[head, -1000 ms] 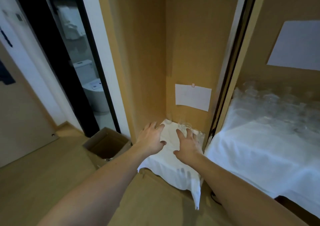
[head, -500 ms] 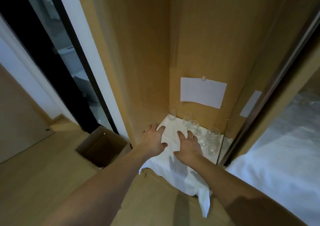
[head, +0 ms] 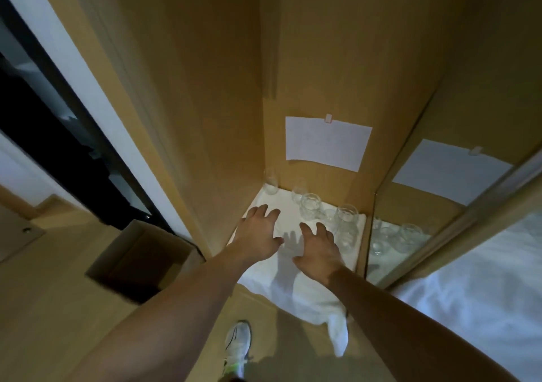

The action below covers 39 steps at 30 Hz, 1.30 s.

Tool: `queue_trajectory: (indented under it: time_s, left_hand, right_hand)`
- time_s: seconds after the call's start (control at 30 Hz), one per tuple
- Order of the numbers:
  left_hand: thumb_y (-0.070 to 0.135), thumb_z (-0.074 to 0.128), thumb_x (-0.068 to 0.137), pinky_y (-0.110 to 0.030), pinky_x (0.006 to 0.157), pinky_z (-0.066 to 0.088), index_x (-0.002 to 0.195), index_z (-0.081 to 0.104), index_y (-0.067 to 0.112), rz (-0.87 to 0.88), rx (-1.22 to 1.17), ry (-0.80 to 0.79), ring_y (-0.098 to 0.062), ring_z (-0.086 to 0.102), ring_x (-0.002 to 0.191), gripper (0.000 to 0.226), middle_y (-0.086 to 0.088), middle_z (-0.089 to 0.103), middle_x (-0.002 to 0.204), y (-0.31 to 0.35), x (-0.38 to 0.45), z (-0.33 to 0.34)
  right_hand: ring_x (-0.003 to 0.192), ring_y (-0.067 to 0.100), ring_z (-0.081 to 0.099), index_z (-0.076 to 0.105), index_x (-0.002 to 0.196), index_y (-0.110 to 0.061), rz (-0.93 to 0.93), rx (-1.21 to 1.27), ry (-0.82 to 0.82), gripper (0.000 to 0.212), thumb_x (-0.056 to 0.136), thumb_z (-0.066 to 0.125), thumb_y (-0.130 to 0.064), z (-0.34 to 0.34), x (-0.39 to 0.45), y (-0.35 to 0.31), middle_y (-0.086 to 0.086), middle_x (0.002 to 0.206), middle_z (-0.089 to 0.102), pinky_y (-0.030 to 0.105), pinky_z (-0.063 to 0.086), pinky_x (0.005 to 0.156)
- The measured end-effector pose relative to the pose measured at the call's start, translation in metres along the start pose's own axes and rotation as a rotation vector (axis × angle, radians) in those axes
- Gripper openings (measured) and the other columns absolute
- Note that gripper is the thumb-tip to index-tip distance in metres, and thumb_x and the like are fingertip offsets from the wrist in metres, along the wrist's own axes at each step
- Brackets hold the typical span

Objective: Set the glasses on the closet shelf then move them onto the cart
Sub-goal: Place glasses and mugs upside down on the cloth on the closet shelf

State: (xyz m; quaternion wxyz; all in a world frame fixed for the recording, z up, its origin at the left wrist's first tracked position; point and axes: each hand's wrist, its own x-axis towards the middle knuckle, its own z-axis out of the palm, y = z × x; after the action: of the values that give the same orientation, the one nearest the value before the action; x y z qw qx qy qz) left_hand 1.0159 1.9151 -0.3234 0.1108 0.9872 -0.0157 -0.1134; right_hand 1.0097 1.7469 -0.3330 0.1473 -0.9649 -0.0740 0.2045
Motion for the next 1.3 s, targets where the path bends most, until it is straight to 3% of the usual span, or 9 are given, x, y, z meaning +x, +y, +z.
queue_trajectory:
  time_s: [0.17, 0.37, 0.57, 0.73, 0.9, 1.13, 1.3]
  left_hand:
    - [0.049, 0.064, 0.093, -0.044, 0.116, 0.034, 0.156, 0.031, 0.023, 0.069, 0.000, -0.068, -0.030, 0.025, 0.148, 0.075, -0.009, 0.028, 0.162, -0.009, 0.042, 0.004]
    - [0.046, 0.064, 0.093, -0.040, 0.114, 0.034, 0.157, 0.029, 0.024, 0.155, -0.049, -0.156, -0.030, 0.024, 0.148, 0.076, -0.009, 0.025, 0.163, -0.021, 0.097, 0.007]
    - [0.045, 0.065, 0.094, -0.042, 0.113, 0.034, 0.159, 0.027, 0.020, 0.244, -0.121, -0.192, -0.033, 0.024, 0.149, 0.079, -0.013, 0.025, 0.164, -0.026, 0.144, 0.021]
    - [0.044, 0.063, 0.096, -0.040, 0.118, 0.030, 0.159, 0.025, 0.021, 0.257, -0.216, -0.216, -0.029, 0.024, 0.150, 0.076, -0.009, 0.026, 0.164, -0.020, 0.175, 0.038]
    - [0.044, 0.066, 0.094, -0.037, 0.114, 0.033, 0.157, 0.029, 0.020, 0.256, -0.273, -0.221, -0.028, 0.031, 0.146, 0.077, -0.007, 0.033, 0.160, -0.010, 0.197, 0.062]
    - [0.044, 0.070, 0.091, -0.036, 0.119, 0.026, 0.157, 0.030, 0.018, 0.206, -0.353, -0.251, -0.027, 0.029, 0.149, 0.082, -0.008, 0.036, 0.159, 0.008, 0.242, 0.113]
    - [0.041, 0.071, 0.091, -0.037, 0.118, 0.027, 0.158, 0.029, 0.019, 0.145, -0.419, -0.280, -0.026, 0.029, 0.148, 0.082, -0.007, 0.035, 0.160, 0.020, 0.271, 0.152]
  right_hand:
    - [0.139, 0.033, 0.034, 0.019, 0.158, -0.025, 0.122, 0.013, -0.003, 0.084, 0.091, 0.068, -0.040, 0.008, 0.032, 0.000, 0.015, 0.155, 0.025, 0.037, 0.037, 0.110]
    - [0.145, 0.037, 0.026, 0.015, 0.158, -0.024, 0.259, 0.096, -0.022, 0.083, 0.094, 0.065, -0.041, 0.019, 0.064, 0.001, 0.018, 0.161, 0.016, 0.040, 0.034, 0.113]
    - [0.142, 0.035, 0.030, 0.018, 0.157, -0.023, 0.421, 0.170, 0.021, 0.082, 0.093, 0.066, -0.039, 0.025, 0.087, 0.004, 0.016, 0.159, 0.021, 0.040, 0.037, 0.111]
    - [0.143, 0.034, 0.031, 0.020, 0.156, -0.023, 0.547, 0.232, 0.059, 0.081, 0.092, 0.067, -0.041, 0.036, 0.104, 0.013, 0.015, 0.159, 0.023, 0.040, 0.034, 0.113]
    - [0.147, 0.034, 0.025, 0.016, 0.158, -0.022, 0.645, 0.320, 0.072, 0.085, 0.093, 0.066, -0.042, 0.047, 0.128, 0.032, 0.017, 0.162, 0.019, 0.040, 0.029, 0.116]
    - [0.145, 0.029, 0.028, 0.022, 0.157, -0.022, 0.749, 0.427, 0.167, 0.081, 0.093, 0.067, -0.040, 0.064, 0.174, 0.073, 0.012, 0.160, 0.026, 0.035, 0.031, 0.113]
    - [0.146, 0.032, 0.028, 0.024, 0.157, -0.019, 0.865, 0.495, 0.181, 0.083, 0.091, 0.070, -0.040, 0.083, 0.210, 0.103, 0.016, 0.160, 0.029, 0.038, 0.034, 0.112]
